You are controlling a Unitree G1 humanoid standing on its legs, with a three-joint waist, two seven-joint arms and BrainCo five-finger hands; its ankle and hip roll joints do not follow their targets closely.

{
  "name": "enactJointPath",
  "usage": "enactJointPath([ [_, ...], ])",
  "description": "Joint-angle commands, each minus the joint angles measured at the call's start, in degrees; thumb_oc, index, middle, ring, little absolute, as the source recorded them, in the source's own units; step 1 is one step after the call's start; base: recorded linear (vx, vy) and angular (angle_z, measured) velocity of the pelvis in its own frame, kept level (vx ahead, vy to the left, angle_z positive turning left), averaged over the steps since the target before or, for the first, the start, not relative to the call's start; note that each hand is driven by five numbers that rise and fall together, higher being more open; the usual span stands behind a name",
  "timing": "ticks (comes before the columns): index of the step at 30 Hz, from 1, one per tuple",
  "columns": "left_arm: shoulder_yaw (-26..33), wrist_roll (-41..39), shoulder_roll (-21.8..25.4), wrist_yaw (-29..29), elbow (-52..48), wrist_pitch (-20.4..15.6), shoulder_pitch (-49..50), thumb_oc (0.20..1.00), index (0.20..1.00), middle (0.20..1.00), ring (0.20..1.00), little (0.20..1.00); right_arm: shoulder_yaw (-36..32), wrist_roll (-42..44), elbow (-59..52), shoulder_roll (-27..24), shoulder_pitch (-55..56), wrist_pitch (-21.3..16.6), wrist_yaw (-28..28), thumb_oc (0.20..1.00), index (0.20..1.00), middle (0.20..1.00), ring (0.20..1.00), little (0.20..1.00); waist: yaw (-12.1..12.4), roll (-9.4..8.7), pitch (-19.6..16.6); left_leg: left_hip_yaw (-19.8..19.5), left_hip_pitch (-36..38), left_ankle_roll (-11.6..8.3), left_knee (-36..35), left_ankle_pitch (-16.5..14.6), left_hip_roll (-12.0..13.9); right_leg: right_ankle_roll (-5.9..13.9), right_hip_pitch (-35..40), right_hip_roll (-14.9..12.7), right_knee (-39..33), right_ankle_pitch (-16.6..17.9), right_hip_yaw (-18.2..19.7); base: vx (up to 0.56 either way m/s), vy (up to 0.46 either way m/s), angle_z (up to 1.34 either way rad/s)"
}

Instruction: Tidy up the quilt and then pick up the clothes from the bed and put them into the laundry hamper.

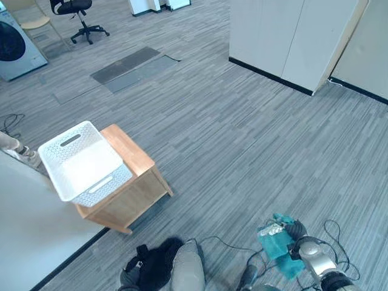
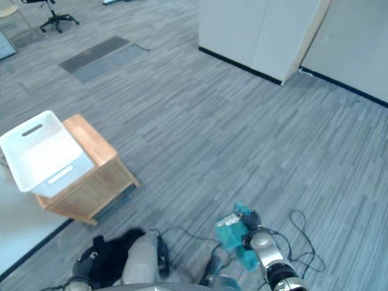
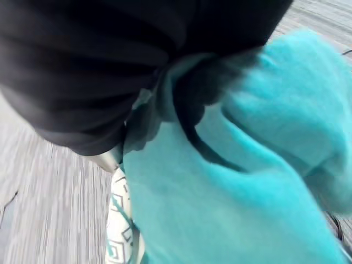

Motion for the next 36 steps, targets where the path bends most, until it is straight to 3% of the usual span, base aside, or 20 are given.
enactJointPath([
  [1,-1.5,0.8,1.8,0.0,-1.7,-1.6,-4.6,0.200,0.200,0.200,0.200,0.200,-1.5,-1.7,-4.1,-0.6,-2.6,-2.7,-0.5,0.200,0.200,0.200,0.200,0.200,1.3,0.70,1.9,6.9,4.3,-1.22,-4.6,4.8,1.1,4.24,7.4,-5.1,0.2,-8.7,-5.9,0.52,0.053,0.39],
  [2,-1.8,1.7,1.7,-0.8,-1.2,-1.1,-4.9,0.200,0.200,0.200,0.200,0.200,0.3,-2.9,-2.8,0.2,-4.4,-2.8,-0.1,0.200,0.200,0.200,0.200,0.200,1.5,0.81,1.0,15.2,5.9,-0.13,-6.7,6.0,3.0,4.06,9.4,-3.0,0.3,-8.6,-8.7,0.56,0.079,0.60],
  [4,-1.8,2.4,2.0,-1.1,-1.2,-0.8,-4.9,0.200,0.200,0.200,0.200,0.200,2.1,-4.9,-3.0,0.6,-4.2,-3.7,0.8,0.200,0.200,0.200,0.200,0.200,2.2,-0.24,0.7,14.8,8.1,1.84,-8.3,4.7,0.2,5.20,9.5,-3.5,3.6,-7.0,-9.5,0.59,0.179,0.69],
  [5,-2.7,2.1,2.3,-1.0,0.9,-1.1,-5.8,0.200,0.200,0.200,0.200,0.200,5.0,-7.5,-1.7,1.2,-3.9,-4.1,2.5,0.200,0.200,0.200,0.200,0.200,2.8,-1.68,1.3,10.0,10.0,4.42,-9.0,1.4,-4.6,8.48,6.4,-8.1,19.2,-3.3,-9.7,0.39,0.211,0.52],
  [7,-3.4,2.9,2.6,-1.2,2.2,-1.5,-6.4,0.200,0.200,0.200,0.200,0.200,7.2,-9.7,-2.5,2.0,-3.1,-4.2,4.6,0.200,0.200,0.200,0.200,0.200,2.6,-2.60,2.1,9.8,11.6,5.89,-9.4,-0.7,-6.0,12.08,4.3,-12.5,28.6,1.1,-10.3,0.57,0.218,0.75],
  [8,-3.9,2.7,3.4,0.9,1.4,-0.6,-7.8,0.200,0.200,0.200,0.200,0.200,9.6,-13.6,-7.2,1.8,-4.9,-3.6,4.7,0.200,0.200,0.200,0.200,0.200,0.8,-0.71,4.0,3.8,15.2,7.87,-12.1,-2.2,-7.3,12.16,-6.2,-17.2,45.7,5.5,-2.7,0.53,0.183,1.30],
  [9,-3.9,2.7,3.3,0.9,1.4,-0.5,-7.9,0.200,0.200,0.200,0.200,0.200,9.6,-13.6,-7.3,1.7,-4.9,-3.5,4.8,0.200,0.200,0.200,0.200,0.200,0.8,-0.86,3.9,4.0,15.1,8.00,-12.3,-2.1,-7.6,12.17,-6.8,-17.5,46.2,5.3,-2.5,0.63,0.079,1.42],
  [13,-7.2,6.1,2.2,3.8,5.6,0.0,-11.1,0.200,0.200,0.200,0.200,0.200,9.0,-8.5,-18.9,2.0,-4.6,-5.8,0.5,0.200,0.200,0.200,0.200,0.200,-5.9,0.55,4.9,-9.5,19.3,5.69,-15.6,-2.7,-9.6,6.15,-12.9,-7.7,19.2,-5.6,12.2,0.57,-0.223,2.04],
  [15,-7.3,5.0,1.6,4.2,4.2,-1.1,-10.0,0.200,0.200,0.200,0.200,0.200,8.7,-6.8,-18.0,2.9,-5.4,-4.7,0.3,0.200,0.200,0.200,0.200,0.200,-6.4,0.77,5.1,-10.8,19.1,5.46,-11.7,-4.4,-10.7,7.01,-12.5,-10.3,18.1,-2.6,10.5,0.40,-0.143,1.77],
  [16,-7.3,3.7,0.9,4.4,3.7,-2.0,-9.8,0.200,0.200,0.200,0.200,0.200,8.9,-6.2,-18.1,2.8,-6.0,-5.0,0.6,0.200,0.200,0.200,0.200,0.200,-6.2,0.75,5.4,-10.1,16.8,4.45,-3.9,-5.4,-9.9,6.13,-10.0,-10.2,14.8,-3.8,8.5,0.36,-0.265,1.83],
  [17,-5.2,-0.4,0.0,5.2,1.5,-3.2,-8.2,0.200,0.200,0.200,0.200,0.200,7.9,-6.1,-17.4,1.8,-5.6,-4.9,0.3,0.200,0.200,0.200,0.200,0.200,-4.0,0.66,6.2,-8.4,8.6,1.41,13.5,-4.6,-4.3,3.25,-4.4,-9.7,12.0,-7.8,4.0,0.47,-0.329,1.60],
  [18,-4.3,-1.6,-0.4,4.9,1.3,-3.8,-7.5,0.200,0.200,0.200,0.200,0.200,7.5,-6.3,-16.5,1.3,-5.6,-4.6,0.1,0.200,0.200,0.200,0.200,0.200,-2.9,0.26,6.0,-5.0,6.5,1.25,14.5,-4.1,-1.7,2.67,-1.8,-9.5,10.8,-8.7,1.4,0.50,-0.302,1.23],
  [22,-1.6,-0.3,-1.2,2.3,6.0,-1.7,-3.9,0.200,0.200,0.200,0.200,0.200,4.2,-7.9,-12.6,0.6,-4.5,-4.1,-0.6,0.200,0.200,0.200,0.200,0.200,-0.5,1.26,2.0,13.7,3.7,1.35,-0.5,0.4,1.9,3.61,6.4,-6.1,8.2,-11.7,-8.3,0.43,0.043,0.95],
  [24,-1.6,1.1,-1.0,1.6,7.2,0.0,-3.7,0.200,0.200,0.200,0.200,0.200,2.9,-8.3,-10.9,0.2,-3.8,-4.0,-1.9,0.200,0.200,0.200,0.200,0.200,0.4,1.69,0.5,14.3,4.3,2.12,-6.2,2.0,1.3,4.07,7.5,-5.9,11.6,-11.5,-9.4,0.55,0.210,1.00],
  [26,-1.3,0.9,-1.1,1.1,7.6,-0.4,-3.0,0.200,0.200,0.200,0.200,0.200,3.1,-8.7,-10.5,0.5,-3.3,-4.5,-1.2,0.200,0.200,0.200,0.200,0.200,0.9,1.37,-0.2,12.9,6.2,3.40,-7.9,1.3,-1.2,5.75,7.4,-7.6,17.7,-9.5,-11.3,0.61,0.331,0.96],
  [27,-0.8,-0.3,-1.5,1.4,11.0,0.2,-3.1,0.200,0.200,0.200,0.200,0.200,1.9,-8.7,-9.4,1.2,-2.5,-4.3,-0.9,0.200,0.200,0.200,0.200,0.200,-0.1,-0.32,-0.1,10.5,9.3,6.07,-8.4,-1.3,-5.9,11.08,6.2,-14.6,36.6,1.8,-11.7,0.68,0.384,1.35],
  [29,-1.0,-0.4,-1.0,2.3,10.8,0.6,-4.2,0.200,0.200,0.200,0.200,0.200,1.7,-8.8,-10.6,1.6,-0.7,-3.5,-0.3,0.200,0.200,0.200,0.200,0.200,-3.0,0.38,1.2,4.7,13.8,7.92,-12.0,-2.3,-8.6,10.46,-3.6,-16.8,50.7,3.2,-4.0,0.64,0.275,1.05],
  [34,-1.4,-0.5,-0.3,2.6,10.1,-0.7,-5.1,0.200,0.200,0.200,0.200,0.200,0.5,-6.7,-11.1,1.6,0.5,-4.3,0.4,0.200,0.200,0.200,0.200,0.200,-4.5,0.12,1.5,-3.4,18.6,6.02,-16.9,-1.5,-7.9,8.41,-7.6,-19.3,39.6,-2.4,-4.8,0.32,-0.164,1.44],
  [35,-1.7,-0.6,-0.1,2.6,10.0,-1.3,-5.3,0.200,0.200,0.200,0.200,0.200,0.2,-6.3,-10.8,1.7,0.7,-4.5,0.3,0.200,0.200,0.200,0.200,0.200,-4.6,0.07,1.4,-6.6,18.7,5.16,-17.1,-1.4,-7.6,7.22,-8.2,-17.9,31.6,-3.9,-2.7,0.38,-0.437,1.33],
  [36,-2.8,0.3,-0.6,2.5,9.8,-1.7,-5.9,0.200,0.200,0.200,0.200,0.200,-0.8,-5.4,-10.5,1.4,1.3,-4.1,0.0,0.200,0.200,0.200,0.200,0.200,-6.0,-0.89,1.4,-13.5,18.5,4.00,-16.3,-1.2,-8.9,6.51,-9.3,-12.9,12.5,-3.0,10.2,0.51,-0.564,1.09],
])
